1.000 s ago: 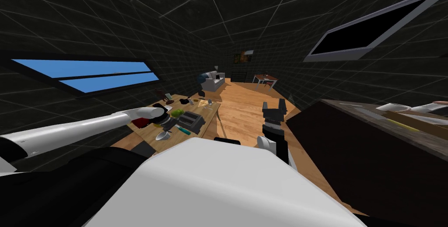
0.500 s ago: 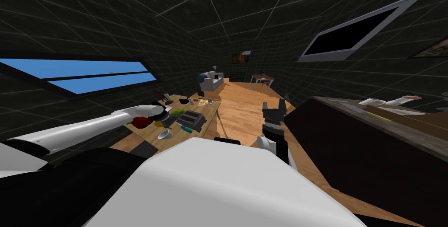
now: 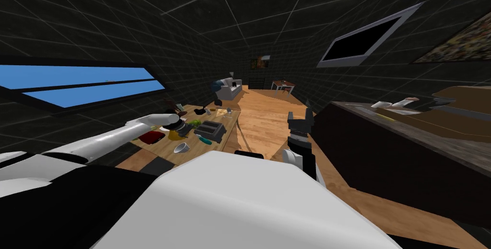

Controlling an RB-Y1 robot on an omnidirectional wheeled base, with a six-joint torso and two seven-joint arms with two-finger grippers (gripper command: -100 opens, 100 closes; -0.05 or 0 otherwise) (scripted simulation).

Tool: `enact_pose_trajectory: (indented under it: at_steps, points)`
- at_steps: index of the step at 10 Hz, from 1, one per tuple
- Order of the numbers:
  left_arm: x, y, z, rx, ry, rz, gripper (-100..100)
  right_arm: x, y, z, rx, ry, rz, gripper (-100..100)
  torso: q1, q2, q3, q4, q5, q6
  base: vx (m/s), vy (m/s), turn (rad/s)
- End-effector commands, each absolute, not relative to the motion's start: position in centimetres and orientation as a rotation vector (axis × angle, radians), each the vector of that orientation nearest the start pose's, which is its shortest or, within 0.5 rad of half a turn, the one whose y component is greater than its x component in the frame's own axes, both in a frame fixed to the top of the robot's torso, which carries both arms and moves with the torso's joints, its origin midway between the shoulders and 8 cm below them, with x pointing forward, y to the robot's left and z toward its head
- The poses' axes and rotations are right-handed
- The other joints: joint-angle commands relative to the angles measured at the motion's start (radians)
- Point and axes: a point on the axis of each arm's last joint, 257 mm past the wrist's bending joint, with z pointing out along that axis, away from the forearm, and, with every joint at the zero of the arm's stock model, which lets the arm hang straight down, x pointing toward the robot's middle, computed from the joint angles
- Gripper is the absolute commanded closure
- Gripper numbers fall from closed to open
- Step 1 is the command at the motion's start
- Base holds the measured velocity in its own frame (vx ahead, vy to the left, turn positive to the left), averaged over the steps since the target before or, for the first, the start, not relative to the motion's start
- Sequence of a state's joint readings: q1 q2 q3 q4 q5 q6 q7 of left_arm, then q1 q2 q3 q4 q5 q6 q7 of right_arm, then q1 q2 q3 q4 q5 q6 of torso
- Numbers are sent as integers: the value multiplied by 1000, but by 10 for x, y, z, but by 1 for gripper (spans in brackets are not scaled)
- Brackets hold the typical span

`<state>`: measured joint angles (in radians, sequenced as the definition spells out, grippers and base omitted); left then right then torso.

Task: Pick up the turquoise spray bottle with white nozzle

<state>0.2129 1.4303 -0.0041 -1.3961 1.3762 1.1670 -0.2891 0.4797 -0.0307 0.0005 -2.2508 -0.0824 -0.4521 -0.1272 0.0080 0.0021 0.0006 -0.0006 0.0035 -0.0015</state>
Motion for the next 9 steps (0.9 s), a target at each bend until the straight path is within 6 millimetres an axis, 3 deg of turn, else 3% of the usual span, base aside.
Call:
enact_pose_trajectory:
  at_steps: [1, 2, 3, 5, 6, 8, 9]
  points:
    - [282, 627, -277, -2034, 2101, -20, -100, 358, -286, 9, 787, 588, 1465, 0, 0, 0, 0, 0, 0, 0, -121, 67, -141]
    - [290, 639, -270, -2023, 2066, -4, -100, 358, -286, 9, 787, 588, 1465, 0, 2, 2, 1, 1, 0, -2, -87, 44, 24]
    - [305, 638, -260, -1998, 2055, -30, -100, 358, -286, 9, 787, 588, 1465, 0, 1, 1, 1, 1, 0, -2, -42, 12, 25]
    - [305, 639, -277, -2048, 2033, -24, -100, 358, -286, 9, 787, 588, 1465, 0, 0, 1, 1, 0, 0, 0, -132, 49, -178]
    - [311, 650, -269, -2044, 1996, -9, -100, 358, -286, 9, 787, 588, 1465, 0, 1, 4, 2, 1, 0, -1, -98, 34, -10]
    - [323, 652, -260, -2042, 1971, -36, -100, 358, -286, 9, 788, 588, 1465, 0, -1, -1, 0, 0, 0, -2, -13, 1, 14]
    - [320, 650, -272, -2094, 1963, -28, -100, 358, -286, 9, 788, 588, 1465, 0, -2, -4, -2, 0, -1, -1, -128, 39, -224]
